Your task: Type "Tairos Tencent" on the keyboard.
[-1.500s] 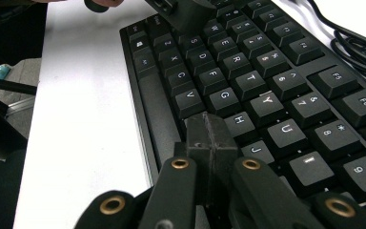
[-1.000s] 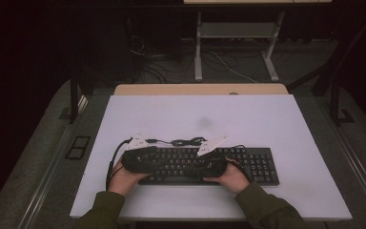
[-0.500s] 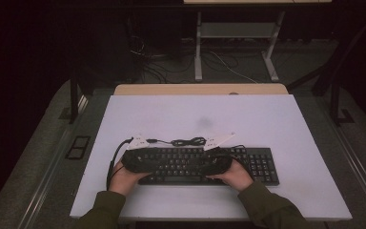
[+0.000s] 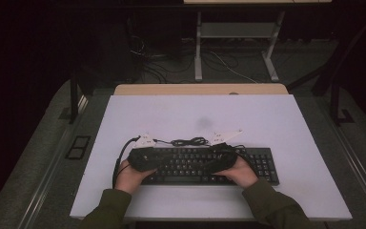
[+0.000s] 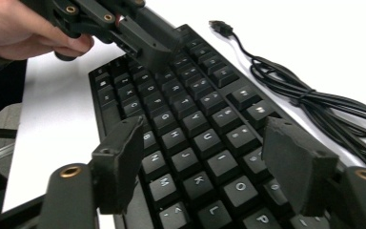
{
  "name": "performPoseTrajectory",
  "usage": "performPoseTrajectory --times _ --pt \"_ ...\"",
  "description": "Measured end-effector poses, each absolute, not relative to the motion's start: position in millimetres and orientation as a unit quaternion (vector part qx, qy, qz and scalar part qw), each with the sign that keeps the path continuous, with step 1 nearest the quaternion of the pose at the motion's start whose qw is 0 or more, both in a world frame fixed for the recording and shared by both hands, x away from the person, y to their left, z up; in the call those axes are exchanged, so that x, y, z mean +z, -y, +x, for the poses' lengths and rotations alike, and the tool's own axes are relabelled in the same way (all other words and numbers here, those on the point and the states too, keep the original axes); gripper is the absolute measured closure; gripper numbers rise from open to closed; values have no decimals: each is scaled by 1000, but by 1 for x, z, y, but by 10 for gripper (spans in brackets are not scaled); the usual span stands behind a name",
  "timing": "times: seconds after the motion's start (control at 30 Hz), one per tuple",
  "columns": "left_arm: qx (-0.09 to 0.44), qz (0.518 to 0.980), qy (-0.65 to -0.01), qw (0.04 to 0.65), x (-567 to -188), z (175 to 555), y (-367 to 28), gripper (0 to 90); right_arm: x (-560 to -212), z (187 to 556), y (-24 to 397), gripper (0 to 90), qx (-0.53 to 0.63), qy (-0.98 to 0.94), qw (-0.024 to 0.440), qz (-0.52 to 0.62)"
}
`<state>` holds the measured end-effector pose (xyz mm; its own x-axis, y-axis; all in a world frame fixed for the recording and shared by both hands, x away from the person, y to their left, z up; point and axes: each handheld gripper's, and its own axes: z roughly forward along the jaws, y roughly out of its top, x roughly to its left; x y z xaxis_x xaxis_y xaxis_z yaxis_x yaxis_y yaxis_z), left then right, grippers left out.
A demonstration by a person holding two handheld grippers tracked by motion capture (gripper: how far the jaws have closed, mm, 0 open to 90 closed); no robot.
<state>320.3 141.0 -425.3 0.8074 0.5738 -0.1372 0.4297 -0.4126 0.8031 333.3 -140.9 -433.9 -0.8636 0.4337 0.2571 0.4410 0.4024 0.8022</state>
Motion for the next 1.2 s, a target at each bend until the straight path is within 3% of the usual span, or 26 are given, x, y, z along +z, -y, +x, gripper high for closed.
performPoseTrajectory --times 0.13,0.63,0.93,1.2 --pt "73 842 -292 447 -428 323 -132 892 -433 335 143 283 -482 835 -3 -264" --pt "63 863 -282 415 -438 326 -114 894 -431 335 151 269 -493 826 -2 -272" --pt "62 853 -290 430 -434 324 -119 892 -428 335 155 265 -499 824 -3 -270" --pt "60 841 -298 448 -430 321 -132 767 -424 334 163 234 -507 817 -12 -274"
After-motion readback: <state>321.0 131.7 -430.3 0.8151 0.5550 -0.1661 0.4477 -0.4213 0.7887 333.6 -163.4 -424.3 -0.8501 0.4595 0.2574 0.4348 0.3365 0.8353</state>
